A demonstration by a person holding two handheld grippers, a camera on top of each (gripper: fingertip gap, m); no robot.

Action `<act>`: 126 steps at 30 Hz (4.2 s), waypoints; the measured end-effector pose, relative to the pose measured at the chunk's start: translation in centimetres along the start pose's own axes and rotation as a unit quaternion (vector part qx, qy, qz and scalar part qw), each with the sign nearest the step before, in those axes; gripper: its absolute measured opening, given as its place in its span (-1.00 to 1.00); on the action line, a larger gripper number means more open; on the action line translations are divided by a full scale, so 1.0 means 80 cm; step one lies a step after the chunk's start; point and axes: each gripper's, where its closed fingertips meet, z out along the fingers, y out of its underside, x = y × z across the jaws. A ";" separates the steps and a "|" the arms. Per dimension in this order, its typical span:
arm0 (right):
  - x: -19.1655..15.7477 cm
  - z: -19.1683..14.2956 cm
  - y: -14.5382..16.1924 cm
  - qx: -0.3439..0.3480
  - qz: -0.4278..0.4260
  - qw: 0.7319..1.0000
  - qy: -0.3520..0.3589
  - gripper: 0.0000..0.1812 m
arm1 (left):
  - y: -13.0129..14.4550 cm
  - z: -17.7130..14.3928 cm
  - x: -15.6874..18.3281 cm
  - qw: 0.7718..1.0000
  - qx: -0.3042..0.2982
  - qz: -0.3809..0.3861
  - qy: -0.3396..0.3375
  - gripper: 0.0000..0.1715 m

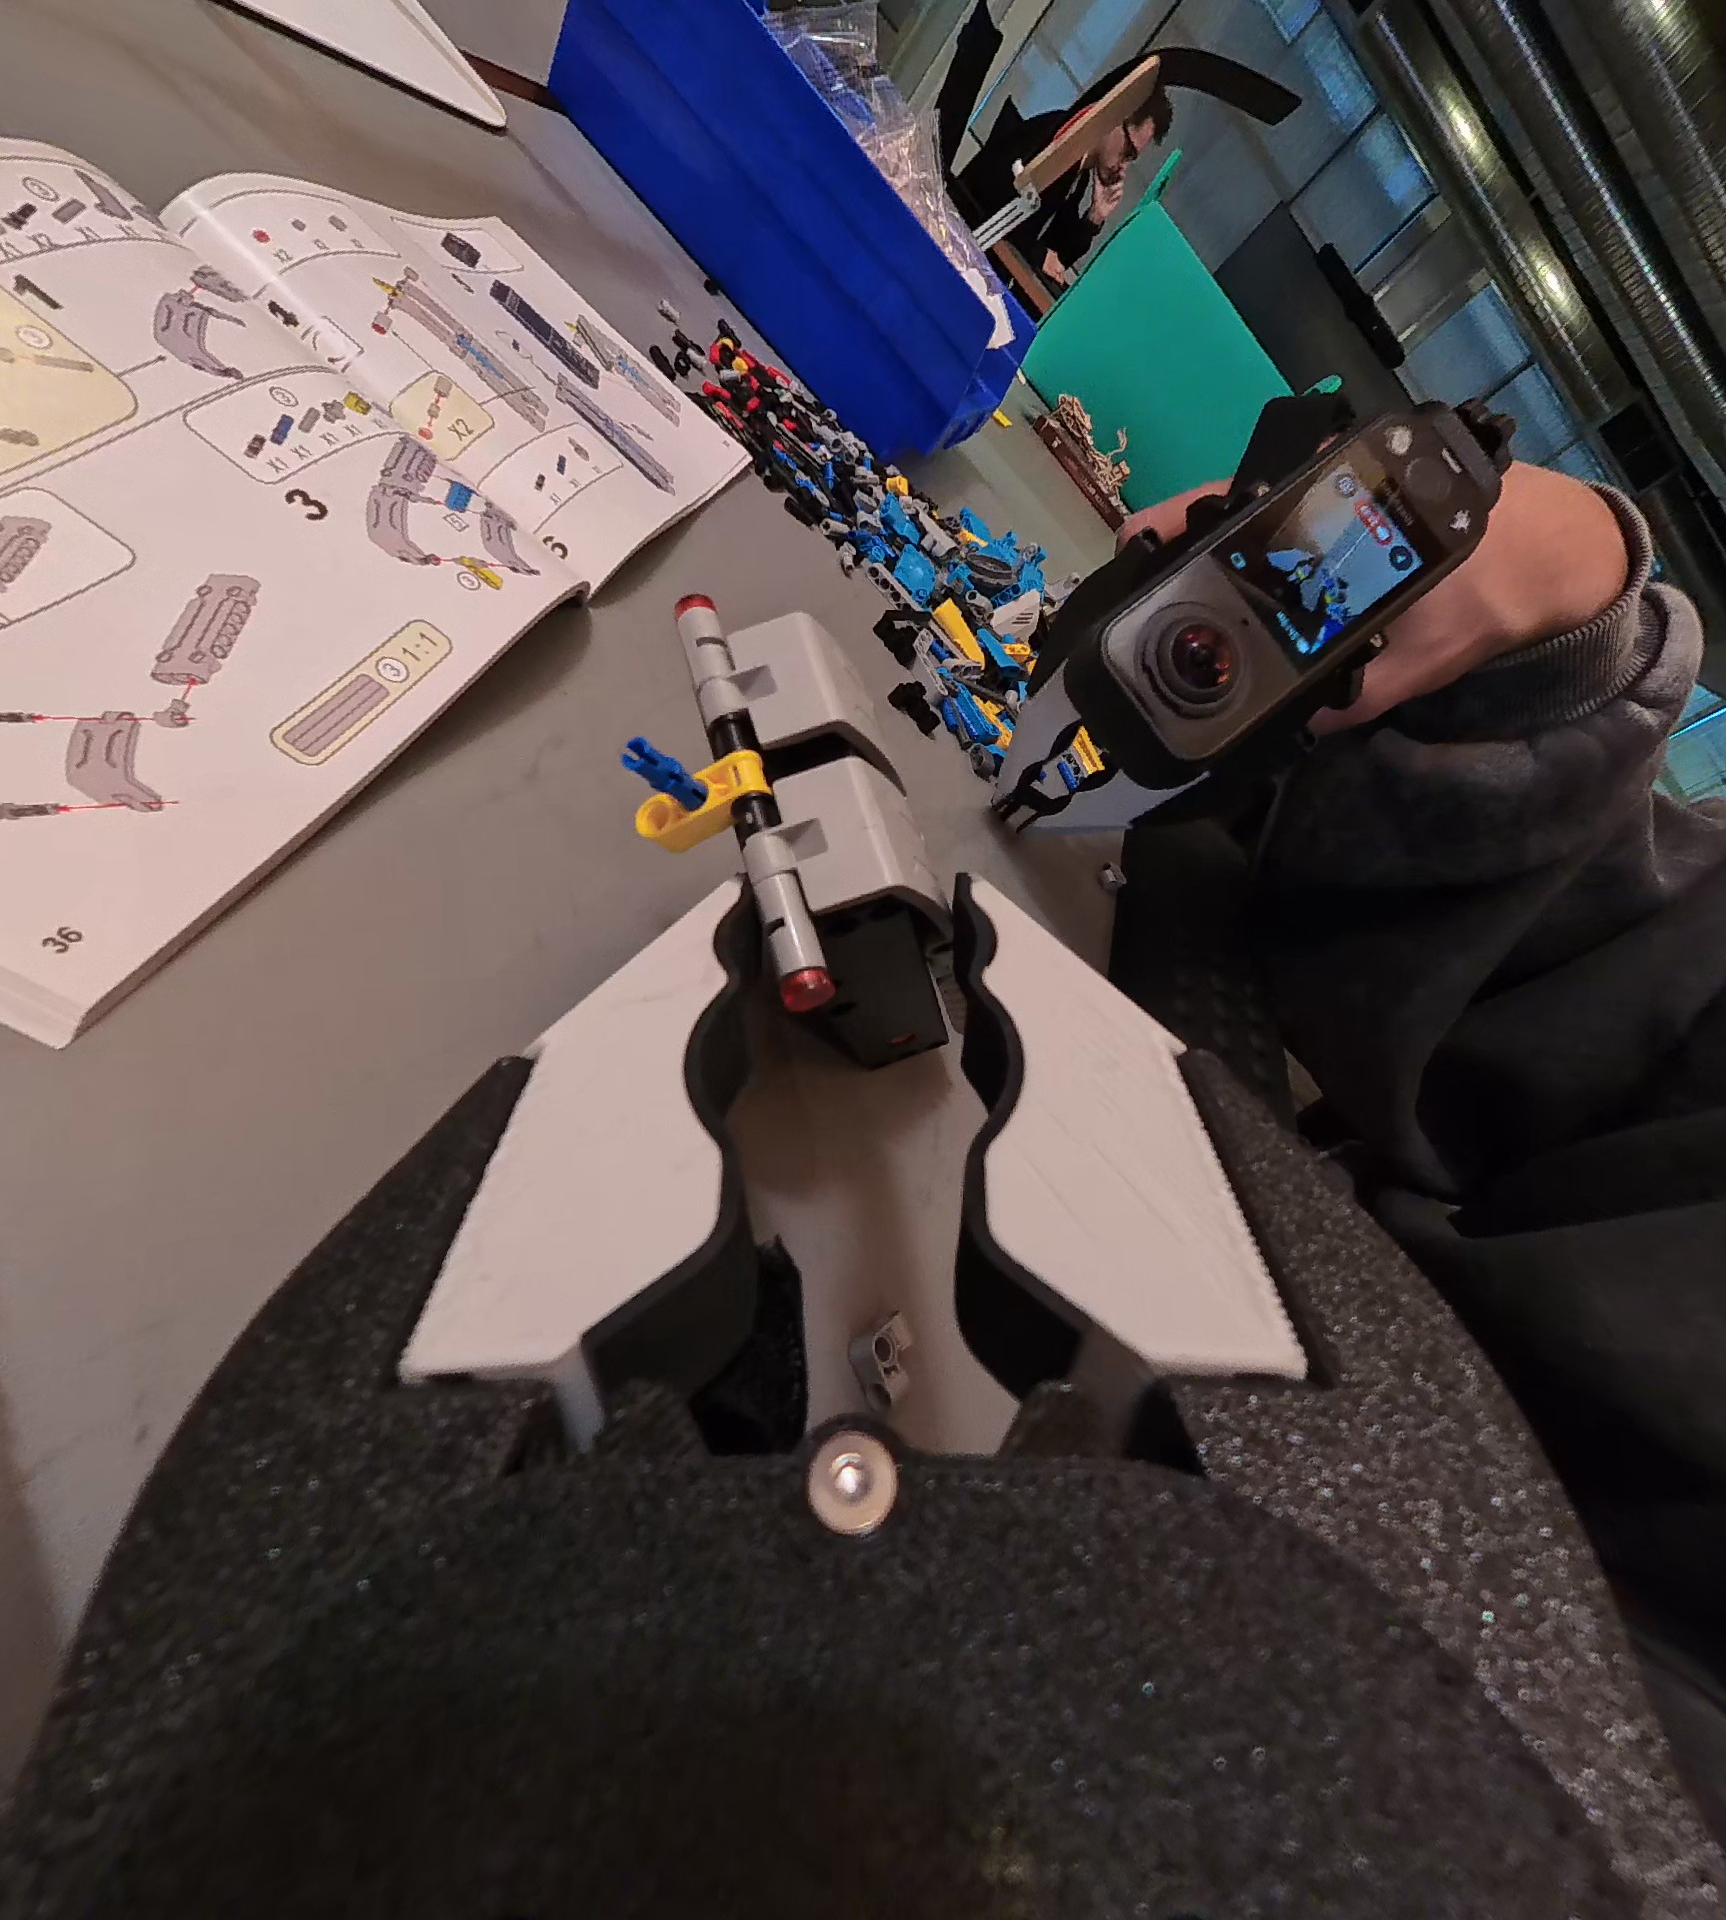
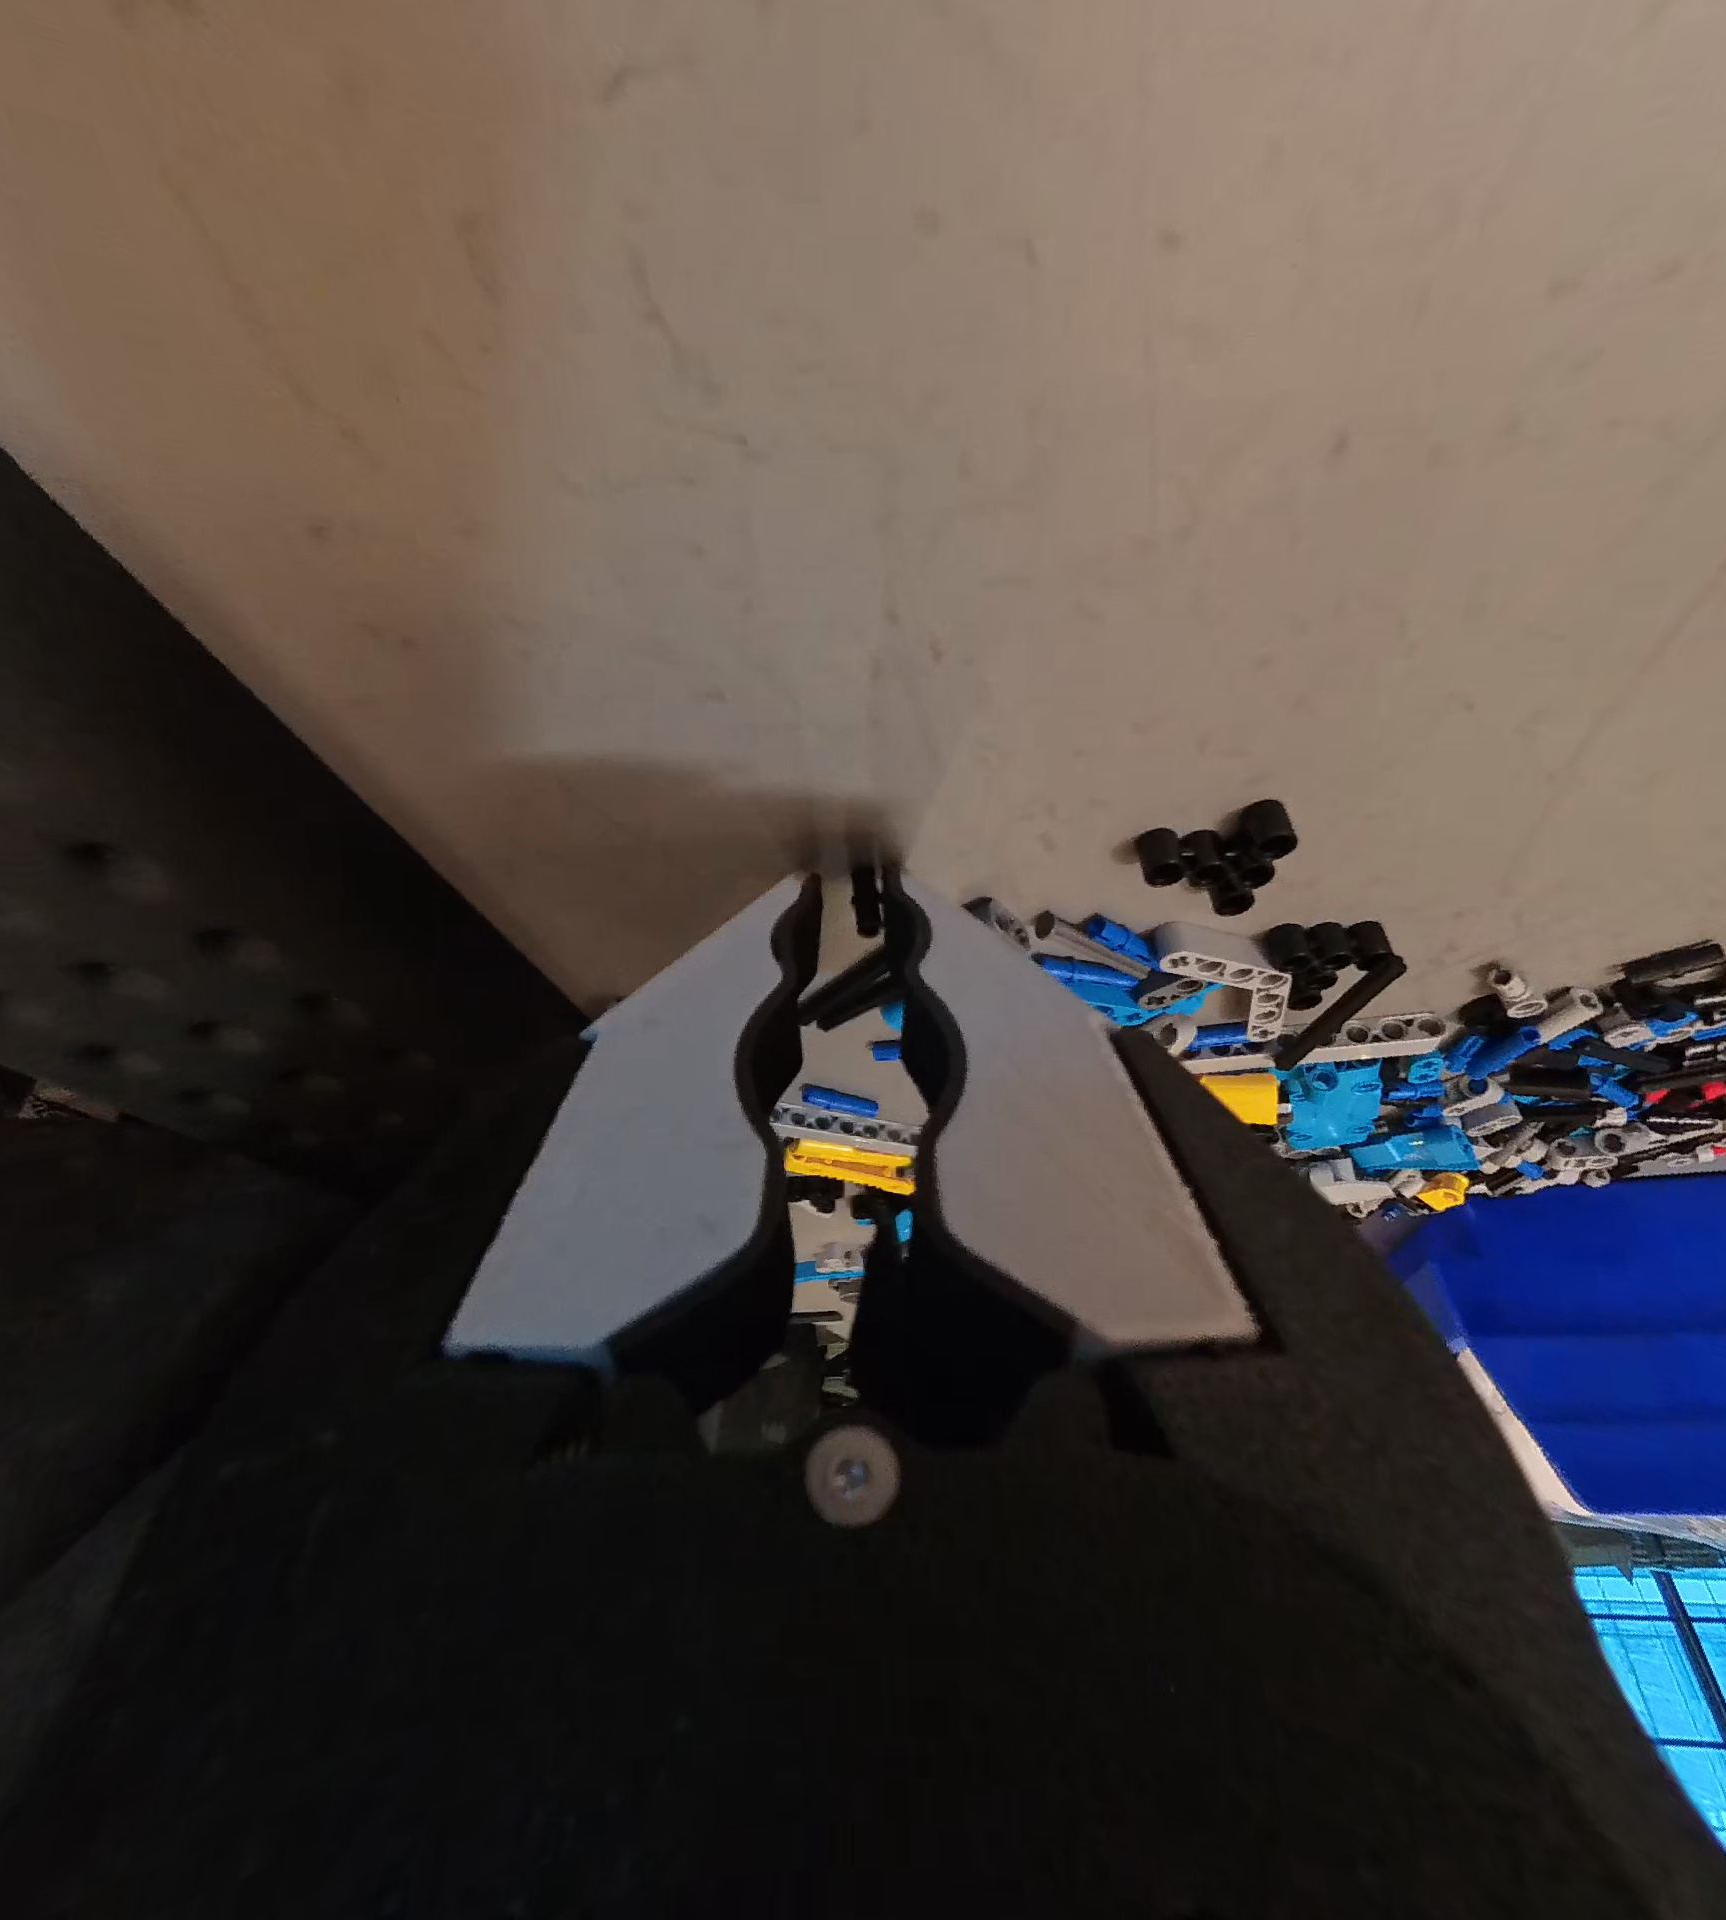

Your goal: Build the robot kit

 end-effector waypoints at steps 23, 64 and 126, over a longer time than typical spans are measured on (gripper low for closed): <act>0.014 -0.012 -0.013 0.440 0.170 0.881 0.031 -0.82 | 0.006 0.001 0.002 1.000 -0.009 -0.024 0.006 -0.58; -0.046 -0.050 -0.112 0.522 0.138 0.842 0.011 -0.91 | 0.018 0.015 0.068 0.932 0.012 0.355 -0.078 -0.59; -0.048 -0.194 -0.149 0.711 0.350 0.449 -0.413 -0.99 | 0.018 0.018 0.073 0.910 0.022 0.401 -0.105 -0.60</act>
